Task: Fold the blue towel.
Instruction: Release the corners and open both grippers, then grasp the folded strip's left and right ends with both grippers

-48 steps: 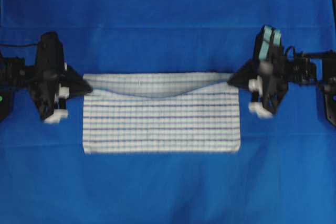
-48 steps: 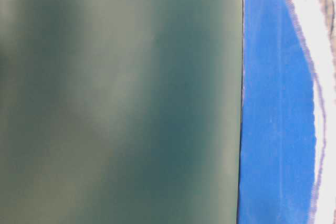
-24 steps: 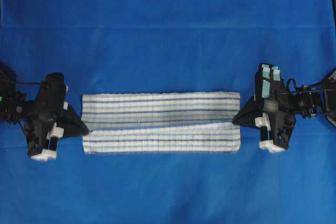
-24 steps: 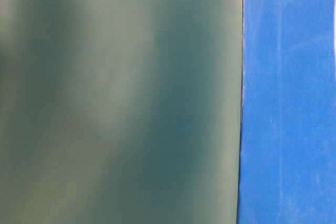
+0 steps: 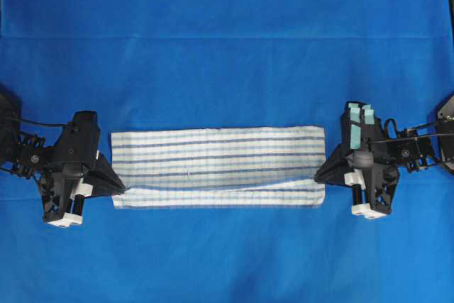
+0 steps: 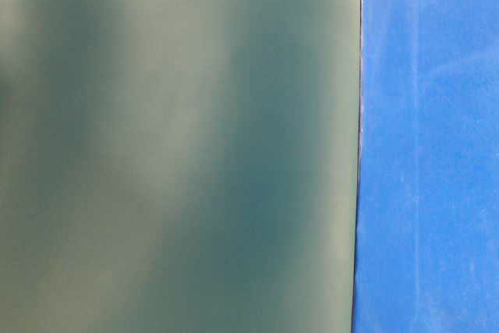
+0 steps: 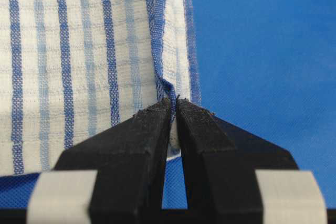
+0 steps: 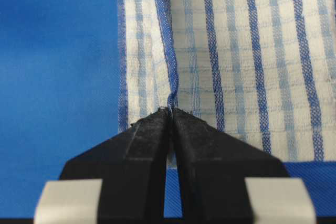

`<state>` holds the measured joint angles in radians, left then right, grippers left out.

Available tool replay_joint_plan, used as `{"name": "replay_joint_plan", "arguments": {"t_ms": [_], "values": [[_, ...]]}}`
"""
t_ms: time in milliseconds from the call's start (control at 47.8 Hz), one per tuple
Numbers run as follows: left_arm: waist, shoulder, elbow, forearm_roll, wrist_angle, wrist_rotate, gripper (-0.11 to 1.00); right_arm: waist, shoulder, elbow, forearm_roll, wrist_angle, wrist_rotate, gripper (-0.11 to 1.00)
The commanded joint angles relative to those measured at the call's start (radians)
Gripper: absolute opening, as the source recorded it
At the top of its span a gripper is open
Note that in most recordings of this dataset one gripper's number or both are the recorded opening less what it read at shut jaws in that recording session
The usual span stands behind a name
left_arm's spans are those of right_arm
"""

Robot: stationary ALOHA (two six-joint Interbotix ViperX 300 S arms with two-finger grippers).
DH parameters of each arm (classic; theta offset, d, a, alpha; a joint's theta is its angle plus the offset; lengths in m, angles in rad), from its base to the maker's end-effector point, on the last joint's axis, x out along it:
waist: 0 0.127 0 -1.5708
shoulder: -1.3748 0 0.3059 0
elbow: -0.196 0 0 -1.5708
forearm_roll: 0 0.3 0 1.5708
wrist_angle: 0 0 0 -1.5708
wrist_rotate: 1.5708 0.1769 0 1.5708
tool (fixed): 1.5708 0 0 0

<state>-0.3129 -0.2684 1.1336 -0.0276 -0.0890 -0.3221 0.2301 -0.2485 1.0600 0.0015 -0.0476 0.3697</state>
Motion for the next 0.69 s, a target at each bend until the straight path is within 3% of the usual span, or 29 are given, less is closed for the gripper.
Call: {"name": "replay_joint_plan", "arguments": {"t_ms": [0,167,272,460,523,669], "values": [[-0.005,-0.008,-0.015,-0.002,0.002,0.002,0.03,0.008,0.002,-0.026,0.002,-0.003,0.002,0.05],[-0.005,-0.02,-0.006,-0.002,0.009,0.0,0.04,0.026,0.021,-0.048,0.002,-0.006,0.003,0.05],[-0.005,-0.025,-0.002,-0.002,0.012,0.0,0.23,0.037,0.034,-0.058,0.003,-0.002,0.017,0.09],[0.006,-0.049,-0.008,0.0,0.051,0.02,0.74,0.028,0.032,-0.061,0.0,0.028,0.038,0.59],[0.031,-0.069,-0.011,0.0,0.067,0.029,0.77,0.009,0.026,-0.06,-0.005,0.035,0.035,0.64],[0.106,-0.11,-0.002,0.002,0.08,0.055,0.72,-0.089,0.008,-0.046,-0.029,0.051,0.032,0.59]]}}
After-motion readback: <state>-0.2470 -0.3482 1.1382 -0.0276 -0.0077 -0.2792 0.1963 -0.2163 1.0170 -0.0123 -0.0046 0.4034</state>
